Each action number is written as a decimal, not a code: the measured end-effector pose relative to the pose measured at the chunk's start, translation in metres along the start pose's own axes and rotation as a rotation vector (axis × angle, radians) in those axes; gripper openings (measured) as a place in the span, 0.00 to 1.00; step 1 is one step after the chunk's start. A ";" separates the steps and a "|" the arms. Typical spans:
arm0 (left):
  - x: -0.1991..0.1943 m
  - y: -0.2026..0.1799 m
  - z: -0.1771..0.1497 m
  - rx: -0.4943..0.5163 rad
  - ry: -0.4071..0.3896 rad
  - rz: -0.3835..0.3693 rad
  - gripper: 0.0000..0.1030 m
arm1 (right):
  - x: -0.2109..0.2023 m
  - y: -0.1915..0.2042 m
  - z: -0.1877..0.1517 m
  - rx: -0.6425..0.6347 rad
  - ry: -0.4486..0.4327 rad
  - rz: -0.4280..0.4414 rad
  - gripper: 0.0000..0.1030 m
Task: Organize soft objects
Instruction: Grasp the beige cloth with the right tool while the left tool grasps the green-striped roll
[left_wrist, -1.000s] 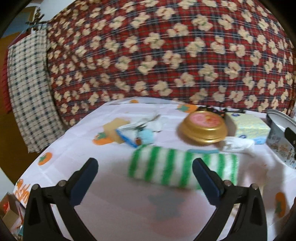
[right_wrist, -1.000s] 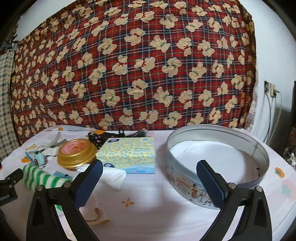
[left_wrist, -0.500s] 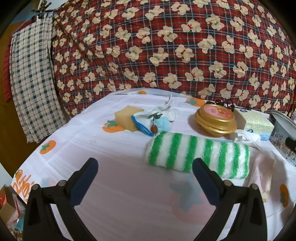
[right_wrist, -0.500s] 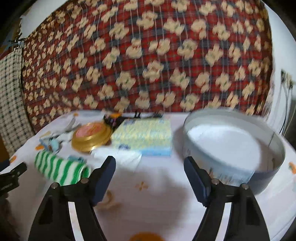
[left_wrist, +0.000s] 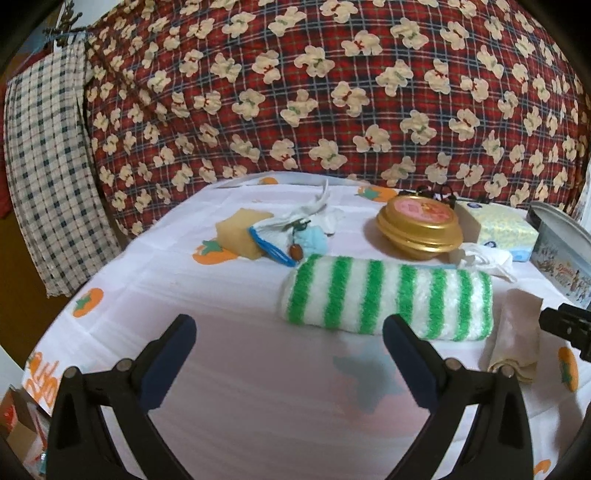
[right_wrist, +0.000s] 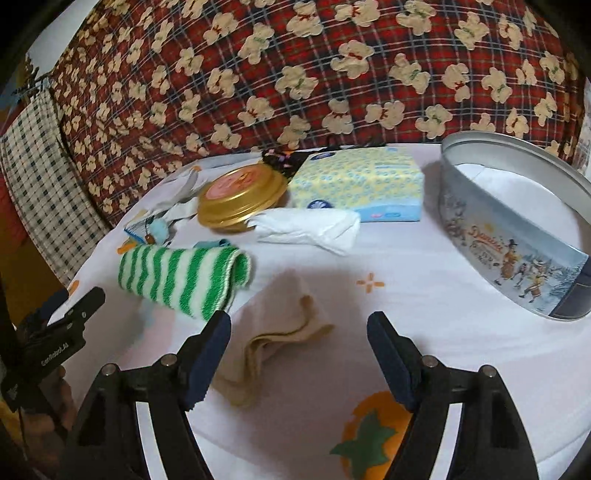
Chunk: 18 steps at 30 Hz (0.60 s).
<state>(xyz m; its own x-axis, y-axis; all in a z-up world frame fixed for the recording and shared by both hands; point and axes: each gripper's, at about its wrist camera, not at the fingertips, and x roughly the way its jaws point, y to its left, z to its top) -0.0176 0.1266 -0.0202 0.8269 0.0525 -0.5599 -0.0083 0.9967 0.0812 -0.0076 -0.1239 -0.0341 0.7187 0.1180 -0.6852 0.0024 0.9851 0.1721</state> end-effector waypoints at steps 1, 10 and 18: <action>0.000 0.000 0.000 0.006 0.000 0.005 0.99 | 0.000 0.001 0.000 0.001 0.008 0.001 0.76; -0.003 0.002 -0.003 0.039 0.007 0.028 1.00 | 0.032 0.019 0.003 0.004 0.117 -0.018 0.76; -0.004 0.001 0.000 0.099 0.001 0.036 1.00 | 0.042 0.037 0.005 -0.118 0.123 0.012 0.23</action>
<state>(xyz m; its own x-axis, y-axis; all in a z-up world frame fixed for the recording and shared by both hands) -0.0204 0.1273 -0.0177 0.8264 0.0884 -0.5560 0.0179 0.9830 0.1828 0.0262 -0.0826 -0.0530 0.6273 0.1376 -0.7665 -0.0930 0.9905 0.1016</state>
